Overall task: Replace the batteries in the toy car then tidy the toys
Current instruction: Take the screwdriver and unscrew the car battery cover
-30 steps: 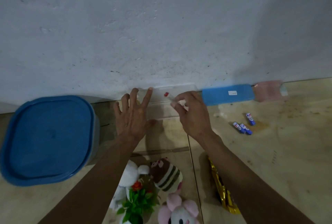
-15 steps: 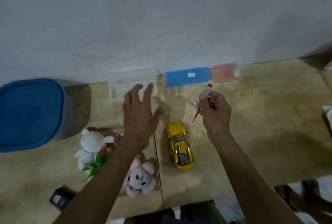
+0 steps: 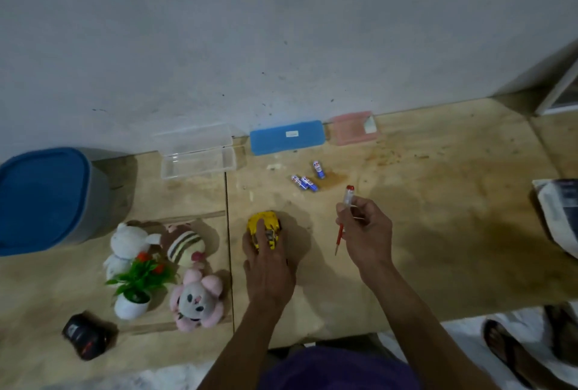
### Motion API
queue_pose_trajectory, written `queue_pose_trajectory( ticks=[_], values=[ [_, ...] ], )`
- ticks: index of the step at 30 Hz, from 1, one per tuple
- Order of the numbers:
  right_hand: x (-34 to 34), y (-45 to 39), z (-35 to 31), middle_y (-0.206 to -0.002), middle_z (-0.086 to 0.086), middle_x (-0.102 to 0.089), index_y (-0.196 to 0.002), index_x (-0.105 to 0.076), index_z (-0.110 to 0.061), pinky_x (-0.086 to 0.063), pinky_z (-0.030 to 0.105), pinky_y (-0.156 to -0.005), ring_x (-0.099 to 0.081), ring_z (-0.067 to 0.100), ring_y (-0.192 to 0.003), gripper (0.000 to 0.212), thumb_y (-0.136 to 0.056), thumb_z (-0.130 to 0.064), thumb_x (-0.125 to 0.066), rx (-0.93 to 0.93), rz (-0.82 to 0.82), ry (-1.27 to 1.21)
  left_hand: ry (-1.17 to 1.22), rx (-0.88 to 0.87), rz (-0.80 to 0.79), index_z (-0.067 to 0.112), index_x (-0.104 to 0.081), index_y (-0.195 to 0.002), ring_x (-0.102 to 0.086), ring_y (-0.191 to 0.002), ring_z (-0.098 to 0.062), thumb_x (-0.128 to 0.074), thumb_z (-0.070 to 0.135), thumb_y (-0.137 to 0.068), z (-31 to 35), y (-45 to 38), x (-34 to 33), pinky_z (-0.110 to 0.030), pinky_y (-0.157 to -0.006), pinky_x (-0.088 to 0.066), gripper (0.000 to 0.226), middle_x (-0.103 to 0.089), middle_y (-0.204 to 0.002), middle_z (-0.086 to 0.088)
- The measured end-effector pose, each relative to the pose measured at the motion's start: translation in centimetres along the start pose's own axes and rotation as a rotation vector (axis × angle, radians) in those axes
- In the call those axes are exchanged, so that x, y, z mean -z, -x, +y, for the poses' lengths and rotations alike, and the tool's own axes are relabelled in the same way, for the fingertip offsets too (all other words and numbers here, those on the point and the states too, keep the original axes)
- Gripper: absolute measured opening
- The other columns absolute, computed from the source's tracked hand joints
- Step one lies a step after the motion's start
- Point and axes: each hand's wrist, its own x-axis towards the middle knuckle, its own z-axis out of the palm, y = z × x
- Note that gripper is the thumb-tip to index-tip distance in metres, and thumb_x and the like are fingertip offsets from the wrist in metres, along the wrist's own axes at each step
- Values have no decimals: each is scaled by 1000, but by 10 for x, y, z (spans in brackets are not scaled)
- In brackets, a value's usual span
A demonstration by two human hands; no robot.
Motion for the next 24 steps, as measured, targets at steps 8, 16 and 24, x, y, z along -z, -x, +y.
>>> queue_pose_trajectory(
  ticks=[8, 16, 24],
  values=[
    [32, -12, -1, -79, 7, -72, -94, -70, -27, -58, 44, -73, -67, 20, -73, 8, -91, -20, -72, 13, -41, -7, 61, 123, -42, 42, -47, -136, -20, -136, -46, -72, 22, -81, 14, -13, 7, -58, -92, -49, 63, 14, -162, 0],
    [31, -7, -24, -83, 3, -72, -95, -70, -32, -58, 46, -78, -69, 25, -81, 10, -92, -23, -71, 41, -109, -37, 618, 108, 75, 35, -64, -130, -27, -147, -32, -80, 36, -70, 11, 8, 32, -39, -113, -39, 62, -9, -159, -6],
    [15, 25, -79, -88, -6, -73, -94, -67, -40, -62, 37, -74, -70, 10, -80, 13, -93, -27, -69, 164, -160, -30, 1224, 62, -11, 53, -65, -120, -54, -117, -25, -63, 29, -69, 22, 50, 97, -51, -95, -56, 56, -40, -140, 2]
  ],
)
